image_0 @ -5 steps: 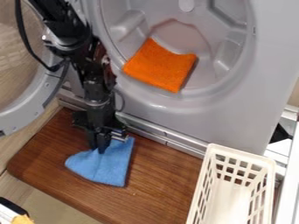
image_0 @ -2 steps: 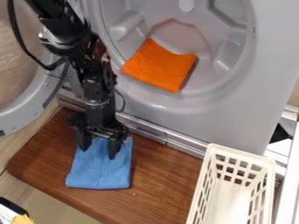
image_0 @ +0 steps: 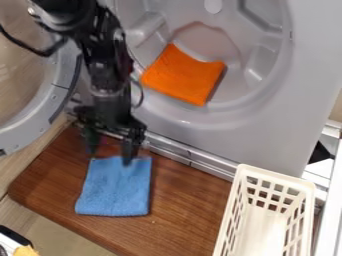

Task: Move the blue cloth to the left side of the table

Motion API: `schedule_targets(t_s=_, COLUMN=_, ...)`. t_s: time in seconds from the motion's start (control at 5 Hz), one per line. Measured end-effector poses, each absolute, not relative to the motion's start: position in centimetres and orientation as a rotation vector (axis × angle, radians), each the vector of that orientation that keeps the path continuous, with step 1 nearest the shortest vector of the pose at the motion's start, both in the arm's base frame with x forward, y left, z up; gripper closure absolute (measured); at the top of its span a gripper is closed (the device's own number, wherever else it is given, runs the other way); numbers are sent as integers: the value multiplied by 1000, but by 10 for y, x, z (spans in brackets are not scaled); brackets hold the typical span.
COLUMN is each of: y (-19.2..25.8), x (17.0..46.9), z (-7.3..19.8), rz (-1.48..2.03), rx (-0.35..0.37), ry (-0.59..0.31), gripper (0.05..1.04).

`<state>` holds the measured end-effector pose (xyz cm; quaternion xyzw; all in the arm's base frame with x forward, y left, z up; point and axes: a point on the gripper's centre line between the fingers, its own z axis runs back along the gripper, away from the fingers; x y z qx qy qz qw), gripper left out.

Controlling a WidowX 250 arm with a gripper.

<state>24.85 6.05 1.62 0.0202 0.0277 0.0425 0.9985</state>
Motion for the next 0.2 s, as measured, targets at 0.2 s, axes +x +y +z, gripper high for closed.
schedule_targets(t_s=0.2, y=41, x=244, z=33, rz=-34, rx=9, ry=96, gripper=83)
